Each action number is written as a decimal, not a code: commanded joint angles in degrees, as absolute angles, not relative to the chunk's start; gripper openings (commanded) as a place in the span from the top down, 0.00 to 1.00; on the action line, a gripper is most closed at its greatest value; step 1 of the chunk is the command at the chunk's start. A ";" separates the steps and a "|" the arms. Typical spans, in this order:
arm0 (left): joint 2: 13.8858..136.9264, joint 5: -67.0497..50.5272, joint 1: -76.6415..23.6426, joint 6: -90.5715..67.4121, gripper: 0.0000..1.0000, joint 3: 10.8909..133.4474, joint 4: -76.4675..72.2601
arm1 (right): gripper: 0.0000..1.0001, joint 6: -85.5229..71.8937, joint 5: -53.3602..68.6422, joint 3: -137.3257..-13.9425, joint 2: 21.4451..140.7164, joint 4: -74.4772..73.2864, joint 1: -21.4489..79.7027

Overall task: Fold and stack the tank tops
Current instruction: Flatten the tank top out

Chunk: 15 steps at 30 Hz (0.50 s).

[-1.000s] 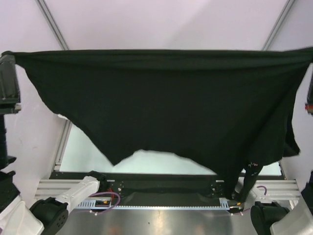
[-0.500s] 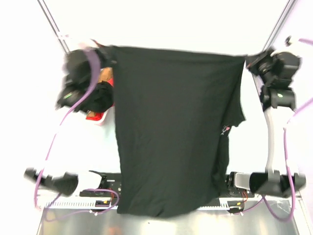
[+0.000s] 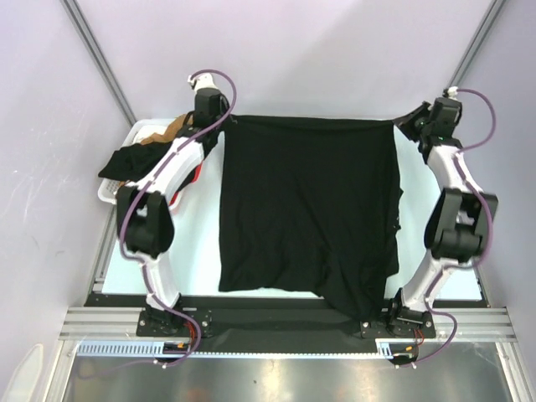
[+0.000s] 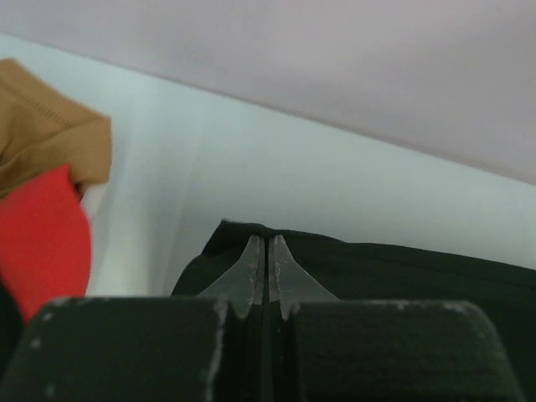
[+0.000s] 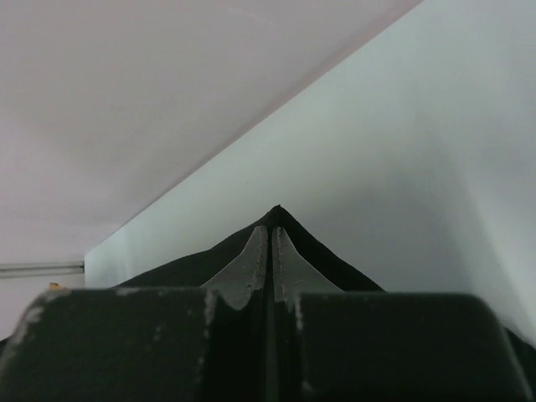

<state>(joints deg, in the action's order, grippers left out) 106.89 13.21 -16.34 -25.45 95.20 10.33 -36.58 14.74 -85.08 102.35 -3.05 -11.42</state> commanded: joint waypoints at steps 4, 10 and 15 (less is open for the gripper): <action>120.48 14.33 -14.24 -26.63 1.00 110.11 6.50 | 1.00 -38.67 16.70 -98.49 118.00 3.69 -10.46; 132.43 12.13 -12.05 -26.80 1.00 122.68 9.57 | 1.00 -39.29 17.23 -111.43 130.06 1.41 -9.23; 135.61 10.90 -10.29 -27.77 1.00 124.10 8.09 | 1.00 -37.80 18.28 -124.07 139.72 -3.16 -7.82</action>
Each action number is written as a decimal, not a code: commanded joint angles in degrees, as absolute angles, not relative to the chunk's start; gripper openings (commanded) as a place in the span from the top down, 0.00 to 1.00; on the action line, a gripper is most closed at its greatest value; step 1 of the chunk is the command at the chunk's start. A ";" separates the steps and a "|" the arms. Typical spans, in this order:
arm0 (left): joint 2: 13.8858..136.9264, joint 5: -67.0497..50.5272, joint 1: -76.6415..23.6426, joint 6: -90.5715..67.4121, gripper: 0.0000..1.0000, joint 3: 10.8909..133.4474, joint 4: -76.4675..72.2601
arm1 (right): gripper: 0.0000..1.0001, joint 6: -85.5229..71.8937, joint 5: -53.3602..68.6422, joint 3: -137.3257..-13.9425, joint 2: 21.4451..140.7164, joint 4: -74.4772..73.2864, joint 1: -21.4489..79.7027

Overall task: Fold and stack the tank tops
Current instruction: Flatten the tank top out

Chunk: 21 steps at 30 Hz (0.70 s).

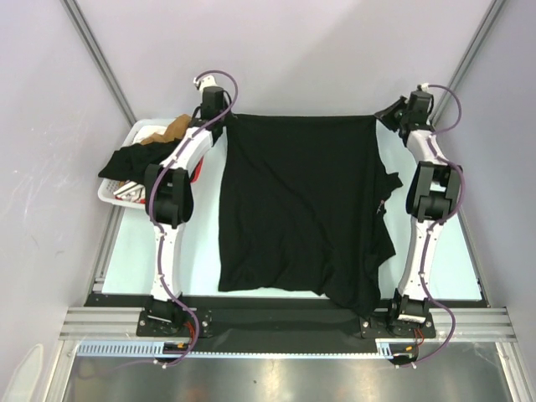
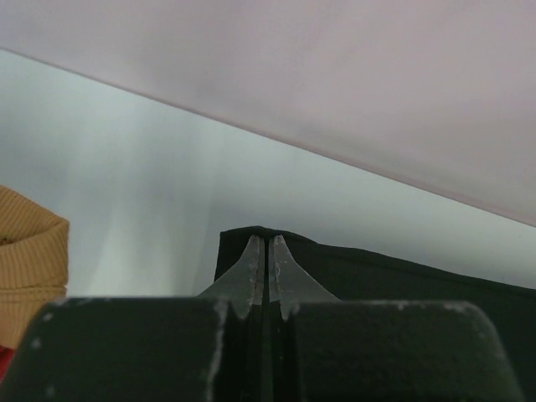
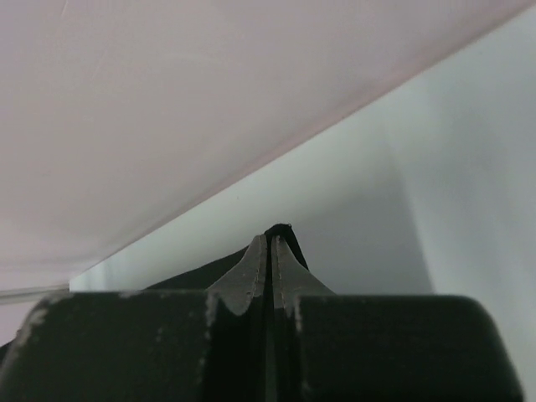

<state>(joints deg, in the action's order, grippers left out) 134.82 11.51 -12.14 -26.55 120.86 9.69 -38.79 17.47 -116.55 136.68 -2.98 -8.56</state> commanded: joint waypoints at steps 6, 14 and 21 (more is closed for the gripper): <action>137.63 8.44 -9.49 -27.42 0.99 124.63 6.86 | 1.00 -35.95 14.86 -130.34 143.61 -5.54 -6.68; 137.99 3.08 -9.40 -27.51 1.00 124.19 4.92 | 1.00 -32.78 11.51 -129.12 140.64 -7.39 -9.22; 129.31 0.97 -9.58 -28.83 1.00 121.12 5.02 | 1.00 -31.38 18.28 -123.69 130.12 -5.80 -10.46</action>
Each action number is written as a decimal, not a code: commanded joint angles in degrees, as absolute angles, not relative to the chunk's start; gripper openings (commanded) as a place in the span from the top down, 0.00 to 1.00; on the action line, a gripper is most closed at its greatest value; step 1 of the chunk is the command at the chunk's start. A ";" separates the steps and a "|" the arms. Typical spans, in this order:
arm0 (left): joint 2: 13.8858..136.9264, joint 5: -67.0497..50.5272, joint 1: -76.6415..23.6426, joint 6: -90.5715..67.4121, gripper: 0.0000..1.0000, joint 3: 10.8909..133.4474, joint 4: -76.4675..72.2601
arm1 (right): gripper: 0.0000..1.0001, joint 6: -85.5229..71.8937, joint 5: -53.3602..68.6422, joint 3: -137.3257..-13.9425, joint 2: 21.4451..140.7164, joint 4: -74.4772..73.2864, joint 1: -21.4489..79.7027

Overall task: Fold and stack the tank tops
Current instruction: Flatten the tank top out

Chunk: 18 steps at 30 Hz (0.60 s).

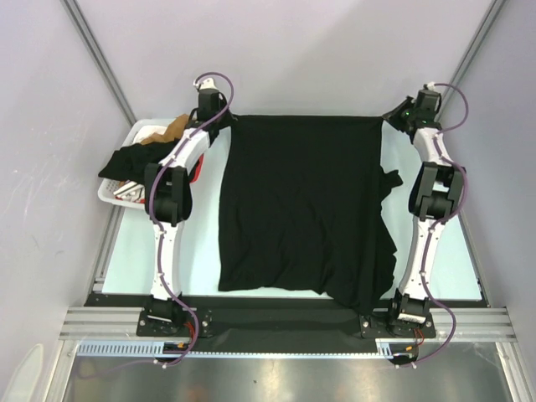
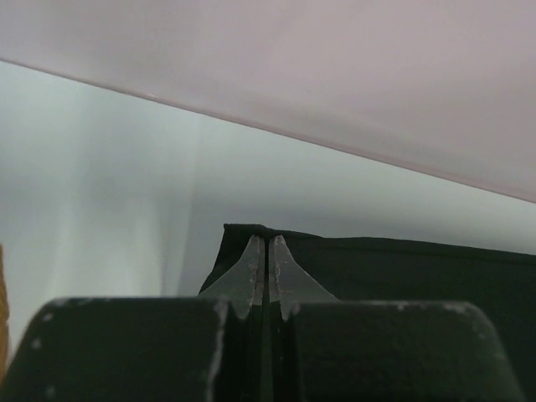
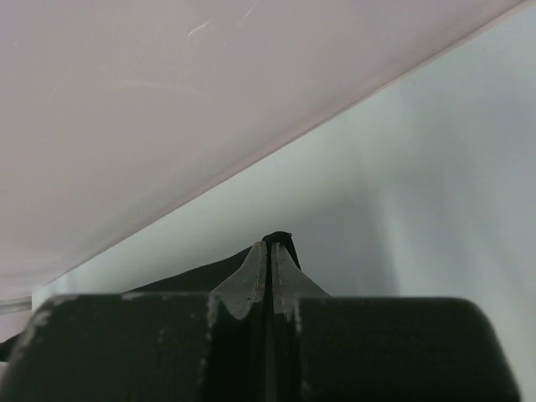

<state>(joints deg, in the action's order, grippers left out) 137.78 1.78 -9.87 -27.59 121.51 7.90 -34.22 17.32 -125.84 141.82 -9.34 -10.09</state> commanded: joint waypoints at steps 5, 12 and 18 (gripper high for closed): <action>115.79 1.76 -9.75 -27.86 1.00 117.69 6.41 | 1.00 -30.85 20.47 -117.34 118.23 -3.69 -10.81; 95.83 3.08 -10.11 -26.98 1.00 109.79 8.27 | 1.00 -32.17 26.10 -111.28 98.90 -2.99 -14.15; 74.38 4.83 -11.33 -25.67 1.00 103.72 10.80 | 1.00 -32.17 29.70 -105.29 78.60 -2.37 -18.79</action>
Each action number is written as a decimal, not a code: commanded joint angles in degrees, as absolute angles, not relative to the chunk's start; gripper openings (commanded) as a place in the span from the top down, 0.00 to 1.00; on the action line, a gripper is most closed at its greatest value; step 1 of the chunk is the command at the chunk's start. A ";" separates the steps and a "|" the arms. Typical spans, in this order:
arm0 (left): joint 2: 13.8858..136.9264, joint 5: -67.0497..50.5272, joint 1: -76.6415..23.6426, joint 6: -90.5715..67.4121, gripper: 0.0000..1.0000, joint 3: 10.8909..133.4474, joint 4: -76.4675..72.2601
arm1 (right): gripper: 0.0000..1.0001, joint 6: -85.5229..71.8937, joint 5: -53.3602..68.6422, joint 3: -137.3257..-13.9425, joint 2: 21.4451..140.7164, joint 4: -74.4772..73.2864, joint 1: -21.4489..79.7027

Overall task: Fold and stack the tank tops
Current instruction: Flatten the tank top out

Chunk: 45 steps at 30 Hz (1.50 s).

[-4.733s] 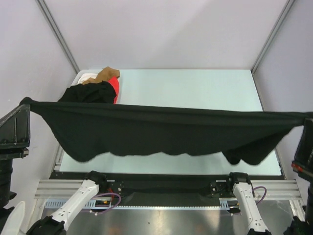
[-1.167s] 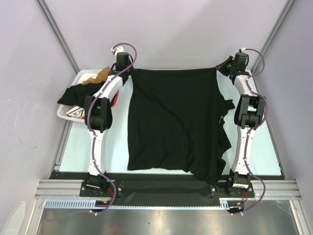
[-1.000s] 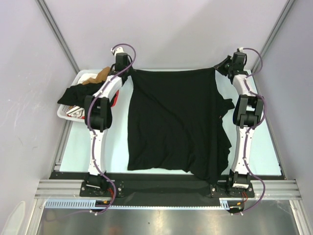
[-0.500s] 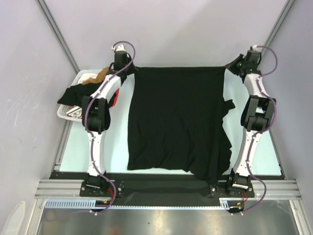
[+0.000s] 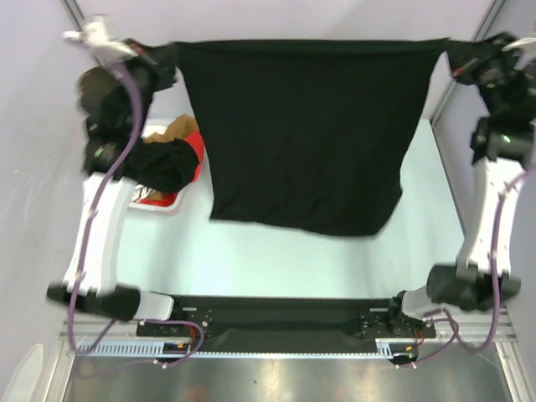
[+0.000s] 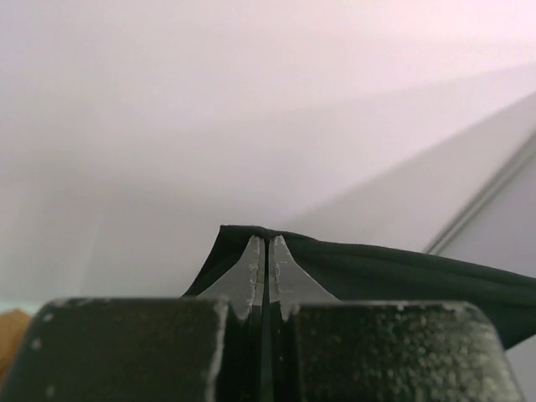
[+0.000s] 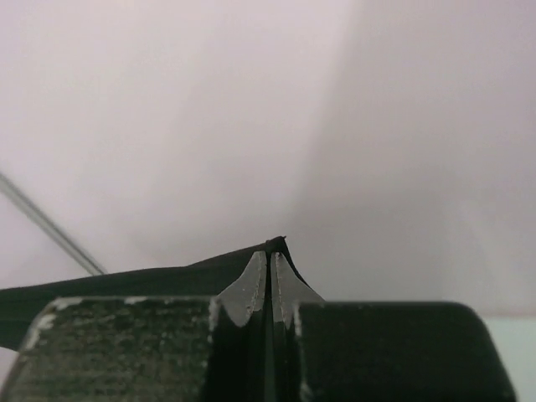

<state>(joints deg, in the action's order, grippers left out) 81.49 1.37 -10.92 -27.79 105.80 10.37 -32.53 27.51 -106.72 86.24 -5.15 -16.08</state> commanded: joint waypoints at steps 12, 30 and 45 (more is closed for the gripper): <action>37.54 2.81 -11.95 -28.56 1.00 92.46 13.18 | 1.00 -25.31 28.57 -101.42 49.23 -10.10 -17.84; 58.08 10.28 -11.78 -23.20 1.00 92.31 14.79 | 1.00 -34.54 29.01 -101.80 64.23 -16.71 -17.49; 101.55 6.50 -9.93 -32.34 1.00 77.67 -20.04 | 1.00 -39.63 19.43 -78.48 105.24 17.03 -9.93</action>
